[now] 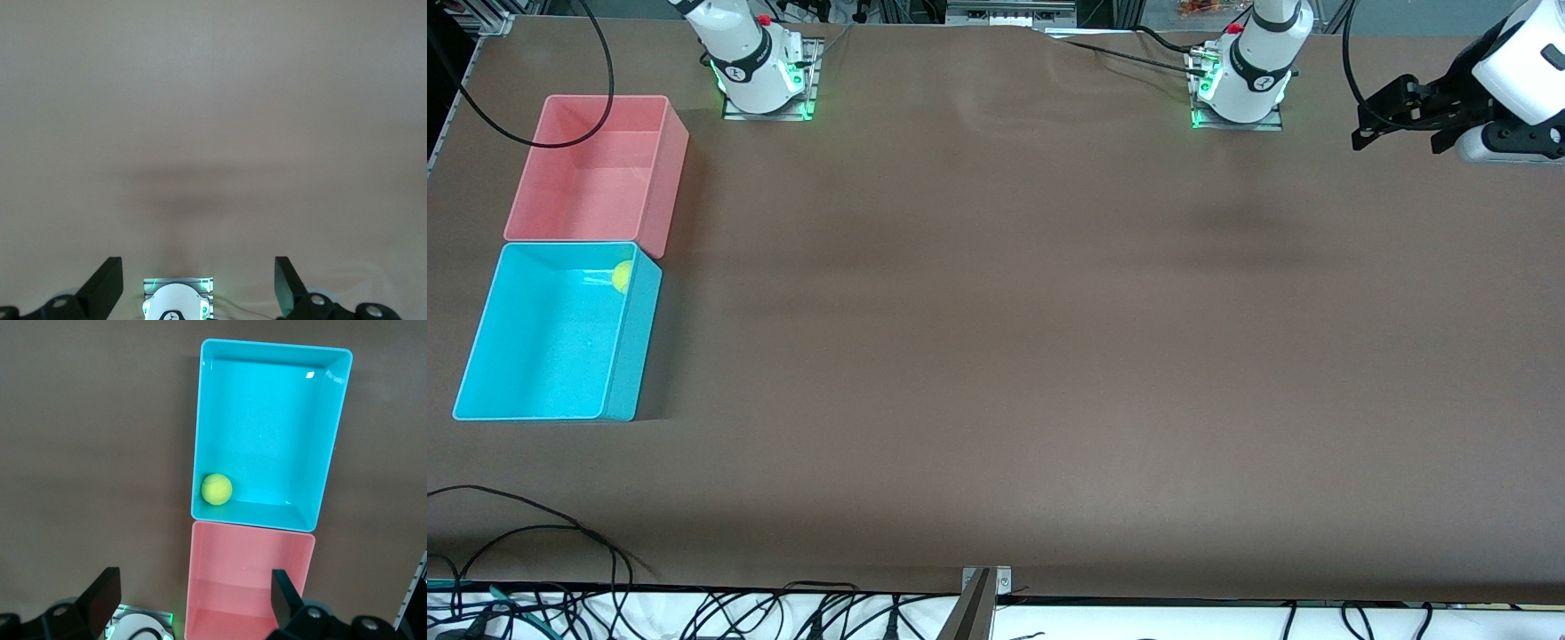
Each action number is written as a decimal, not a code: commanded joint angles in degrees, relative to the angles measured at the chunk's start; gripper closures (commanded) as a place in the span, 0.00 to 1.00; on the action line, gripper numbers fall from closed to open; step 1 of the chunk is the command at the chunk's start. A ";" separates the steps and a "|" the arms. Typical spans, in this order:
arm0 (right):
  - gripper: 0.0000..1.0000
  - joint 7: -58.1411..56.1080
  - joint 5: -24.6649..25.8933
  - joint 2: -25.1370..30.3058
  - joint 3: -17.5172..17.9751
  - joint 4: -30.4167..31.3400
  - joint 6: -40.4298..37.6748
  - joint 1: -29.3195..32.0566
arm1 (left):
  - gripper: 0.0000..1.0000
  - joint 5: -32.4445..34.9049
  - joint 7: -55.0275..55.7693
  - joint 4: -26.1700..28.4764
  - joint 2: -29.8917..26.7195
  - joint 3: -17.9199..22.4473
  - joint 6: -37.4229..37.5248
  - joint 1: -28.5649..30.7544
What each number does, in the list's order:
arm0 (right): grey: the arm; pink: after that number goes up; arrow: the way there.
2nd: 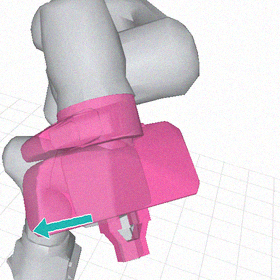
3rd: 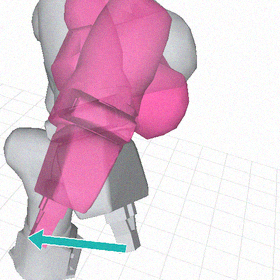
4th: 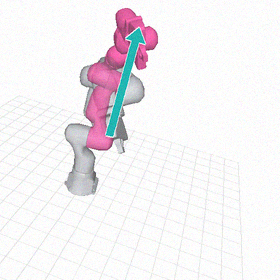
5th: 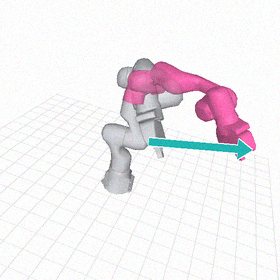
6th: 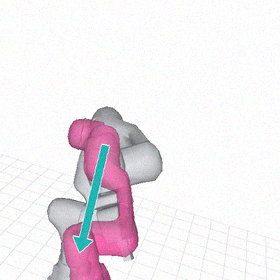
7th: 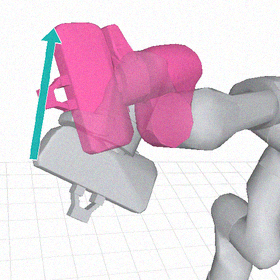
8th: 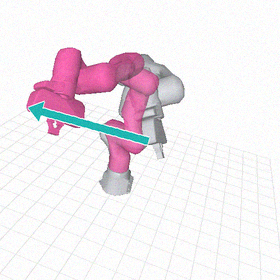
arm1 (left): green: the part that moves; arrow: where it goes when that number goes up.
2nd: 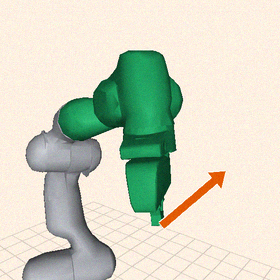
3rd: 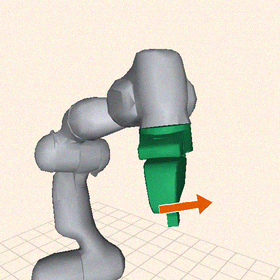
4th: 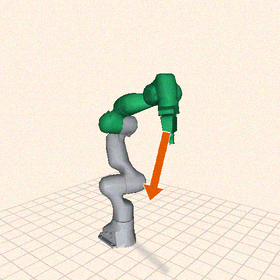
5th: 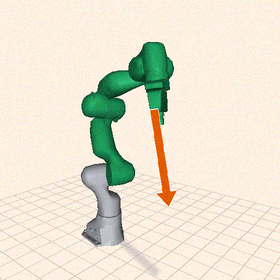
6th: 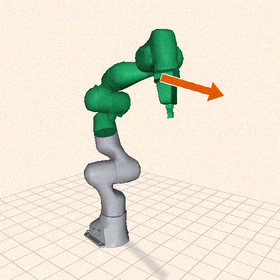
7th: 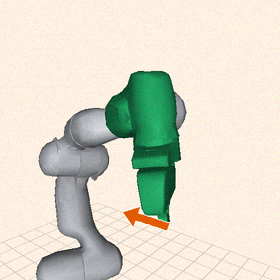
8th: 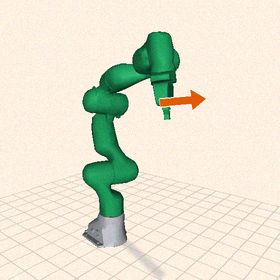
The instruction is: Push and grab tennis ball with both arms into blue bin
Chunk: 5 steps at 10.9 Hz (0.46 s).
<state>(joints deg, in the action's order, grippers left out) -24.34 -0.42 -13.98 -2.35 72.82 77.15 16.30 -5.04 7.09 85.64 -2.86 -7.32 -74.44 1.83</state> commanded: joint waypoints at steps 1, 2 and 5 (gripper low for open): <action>0.00 7.90 -0.72 11.74 0.33 18.33 11.83 -2.94 | 0.00 -0.24 0.56 -2.06 0.75 0.29 1.32 -0.16; 0.00 8.52 -0.90 16.04 0.33 25.46 17.36 -3.81 | 0.00 -0.32 0.73 -2.06 0.75 0.03 1.32 -0.16; 0.00 13.44 -0.81 21.27 0.41 34.40 24.53 -8.29 | 0.00 -0.41 1.17 -2.06 0.75 -0.24 1.32 -0.25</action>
<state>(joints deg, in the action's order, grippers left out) -13.79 -0.46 0.58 -1.88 97.63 96.60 11.07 -5.04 7.42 85.47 -2.85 -7.47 -74.34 1.83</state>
